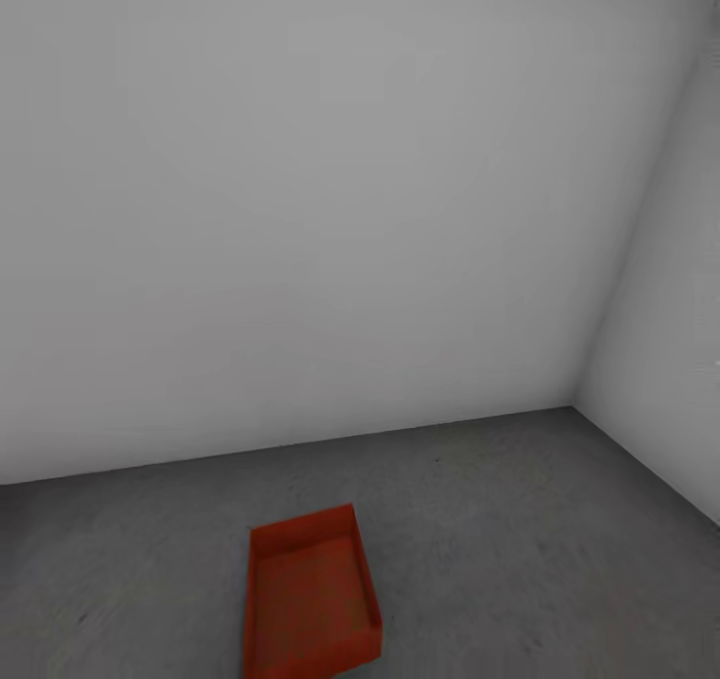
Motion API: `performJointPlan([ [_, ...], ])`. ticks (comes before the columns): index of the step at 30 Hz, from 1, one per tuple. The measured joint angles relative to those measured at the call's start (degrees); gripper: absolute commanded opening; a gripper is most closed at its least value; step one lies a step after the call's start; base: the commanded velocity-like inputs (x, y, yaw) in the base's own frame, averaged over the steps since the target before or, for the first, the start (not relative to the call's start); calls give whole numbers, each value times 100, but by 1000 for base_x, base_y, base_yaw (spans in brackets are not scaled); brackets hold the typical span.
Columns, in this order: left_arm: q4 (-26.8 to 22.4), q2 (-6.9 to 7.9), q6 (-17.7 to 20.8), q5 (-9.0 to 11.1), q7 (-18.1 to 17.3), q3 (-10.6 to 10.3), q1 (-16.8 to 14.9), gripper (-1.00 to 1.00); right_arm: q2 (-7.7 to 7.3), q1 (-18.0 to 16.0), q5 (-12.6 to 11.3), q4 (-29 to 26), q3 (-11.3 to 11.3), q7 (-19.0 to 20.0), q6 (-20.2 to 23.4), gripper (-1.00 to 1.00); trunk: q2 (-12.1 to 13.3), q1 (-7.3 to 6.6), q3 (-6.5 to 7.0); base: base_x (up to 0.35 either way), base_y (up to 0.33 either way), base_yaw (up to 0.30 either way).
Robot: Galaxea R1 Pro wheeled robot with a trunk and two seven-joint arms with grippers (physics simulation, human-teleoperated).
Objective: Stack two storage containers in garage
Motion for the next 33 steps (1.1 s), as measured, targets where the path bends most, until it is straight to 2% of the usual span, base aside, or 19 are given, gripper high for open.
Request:
performJointPlan([
  [11,1,-8,0,0,0,0,0,100,-20,1,16,-1,17,75,-14,100,0,0,0,-338,0,0],
  [16,1,-7,7,-1,-1,0,0,100,-15,-2,-19,-2,7,41,-24,100,-1,-3,0,-113,0,-28],
  [33,-5,-2,1,-3,-1,0,-2,100,6,-1,-68,-1,-34,-8,17,100,-1,-3,0,-4,0,-263],
])
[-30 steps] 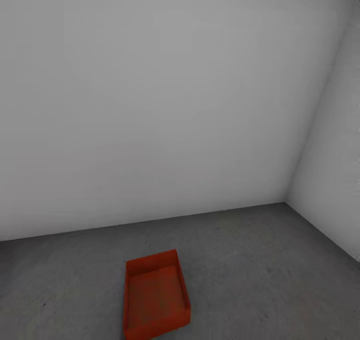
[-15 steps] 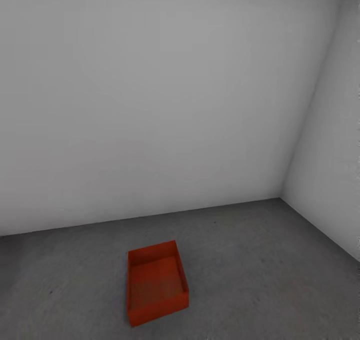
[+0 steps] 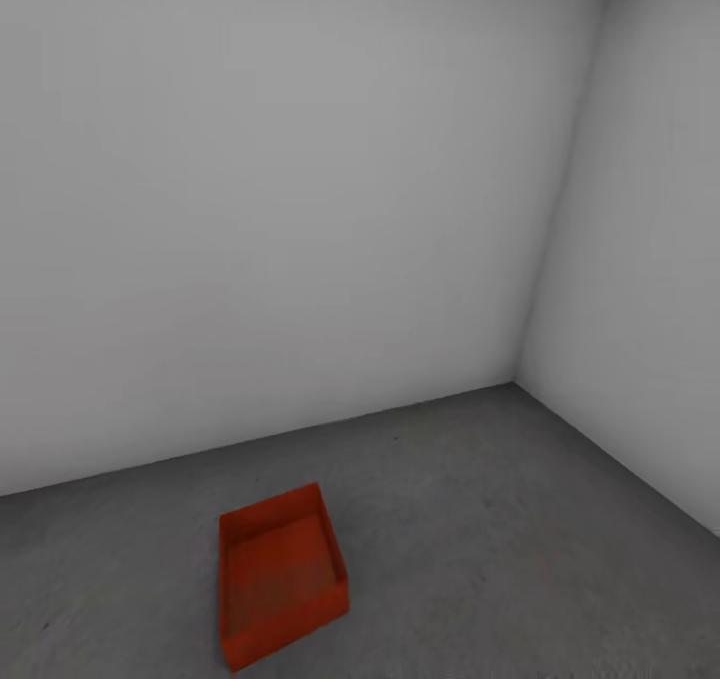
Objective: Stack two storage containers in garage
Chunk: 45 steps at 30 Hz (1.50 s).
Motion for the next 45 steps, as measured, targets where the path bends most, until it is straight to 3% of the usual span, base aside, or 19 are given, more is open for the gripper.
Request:
performJointPlan([
  [14,-9,0,0,-74,-11,-7,0,100,-34,3,-7,15,-1,0,-6,100,0,0,-49,0,0,-266],
  [34,-10,-25,-4,-20,0,-8,0,100,-38,2,-3,14,-1,0,-12,100,0,0,-127,0,0,-263],
  [45,-28,-26,-6,-33,1,-7,0,100,-34,3,6,14,0,6,33,100,0,0,-137,0,0,-129],
])
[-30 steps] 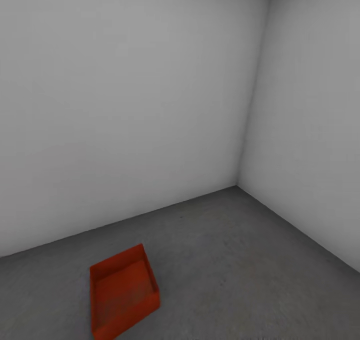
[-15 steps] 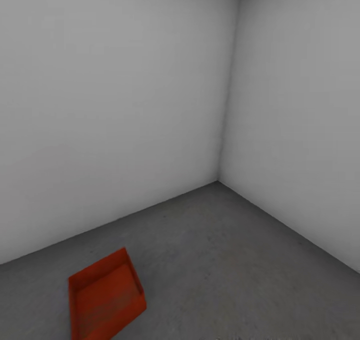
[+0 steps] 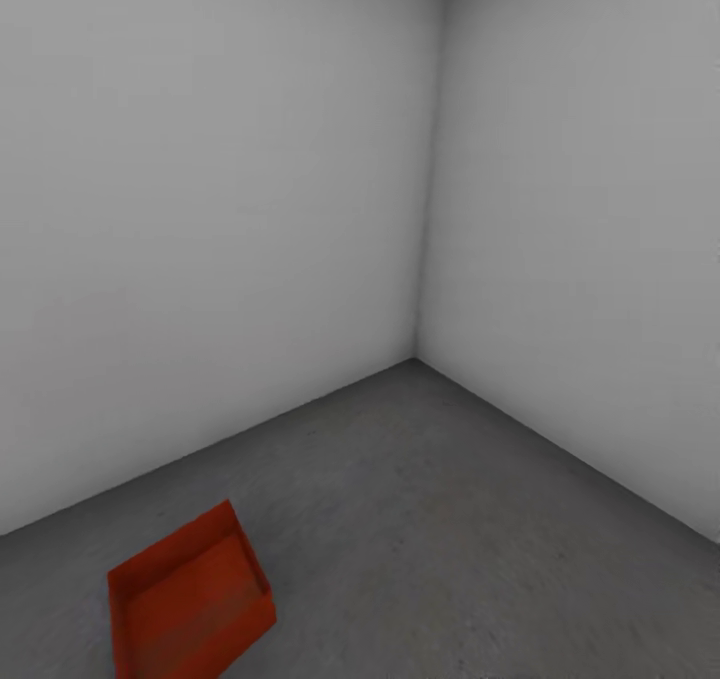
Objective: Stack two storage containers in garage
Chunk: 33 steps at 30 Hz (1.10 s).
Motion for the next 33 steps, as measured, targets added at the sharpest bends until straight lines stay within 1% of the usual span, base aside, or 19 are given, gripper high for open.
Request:
performJointPlan([
  [8,8,2,-1,18,0,7,0,100,-1,0,-7,0,-2,39,8,100,0,0,-7,0,0,-276],
  [16,12,-3,-1,15,0,1,0,100,37,0,-1,0,6,79,2,100,0,0,-29,0,0,-284],
  [25,15,1,-1,22,0,6,0,100,-8,0,-6,0,-2,81,-15,100,0,0,-40,0,0,-288],
  [33,18,2,3,23,0,7,0,100,-8,0,-1,0,-2,82,-34,100,0,0,-40,0,0,-289],
])
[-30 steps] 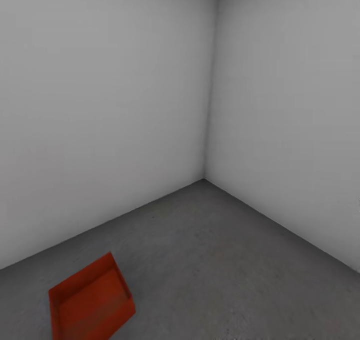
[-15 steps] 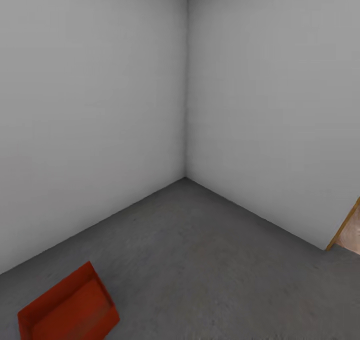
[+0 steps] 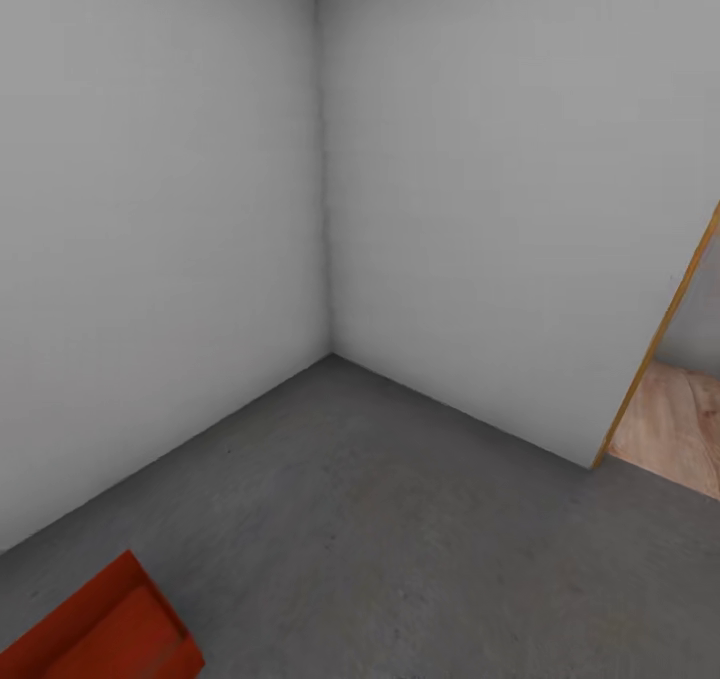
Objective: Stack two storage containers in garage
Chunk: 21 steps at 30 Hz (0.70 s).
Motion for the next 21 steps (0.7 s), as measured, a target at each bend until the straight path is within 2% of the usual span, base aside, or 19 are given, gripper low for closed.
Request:
performJointPlan([
  [15,-1,0,-3,-11,0,-6,0,100,6,30,8,0,-1,0,-34,100,0,0,0,0,0,-289],
  [21,-3,0,-4,-12,0,-8,1,100,18,84,14,0,0,0,-51,100,0,0,26,0,0,-212],
])
